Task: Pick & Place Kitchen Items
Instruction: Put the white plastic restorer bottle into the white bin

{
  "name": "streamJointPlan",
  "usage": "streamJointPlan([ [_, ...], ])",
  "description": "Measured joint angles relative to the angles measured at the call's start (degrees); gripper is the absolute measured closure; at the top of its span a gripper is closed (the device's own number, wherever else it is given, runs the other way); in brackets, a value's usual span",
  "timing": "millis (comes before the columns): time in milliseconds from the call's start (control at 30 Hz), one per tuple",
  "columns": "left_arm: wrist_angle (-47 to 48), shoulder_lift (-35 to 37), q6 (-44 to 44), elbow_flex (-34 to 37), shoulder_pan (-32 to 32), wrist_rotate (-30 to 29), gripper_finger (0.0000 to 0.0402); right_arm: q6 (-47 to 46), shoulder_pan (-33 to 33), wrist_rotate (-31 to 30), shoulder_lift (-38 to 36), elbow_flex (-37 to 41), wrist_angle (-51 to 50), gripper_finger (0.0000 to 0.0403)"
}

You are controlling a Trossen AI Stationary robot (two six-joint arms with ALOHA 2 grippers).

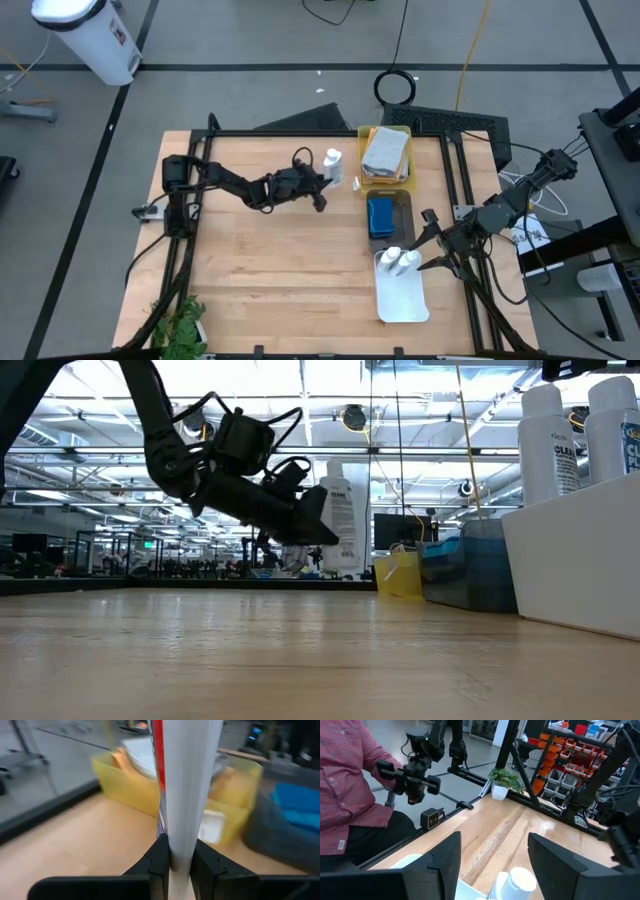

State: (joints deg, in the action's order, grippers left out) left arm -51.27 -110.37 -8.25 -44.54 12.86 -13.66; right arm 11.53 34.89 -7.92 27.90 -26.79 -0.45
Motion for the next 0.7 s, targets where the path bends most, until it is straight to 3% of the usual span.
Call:
streamJointPlan([
  [200, 0.3, 0.0, 1.2, 0.8, -2.2, 6.8, 0.0351, 1.6, 0.0, -3.8, 0.0, 0.0, 0.0, 0.0206],
  [700, -0.1, 0.0, 4.1, -0.1, -7.8, 10.4, 0.035, 1.6, 0.0, -5.8, 0.0, 0.0, 1.5, 0.0206],
])
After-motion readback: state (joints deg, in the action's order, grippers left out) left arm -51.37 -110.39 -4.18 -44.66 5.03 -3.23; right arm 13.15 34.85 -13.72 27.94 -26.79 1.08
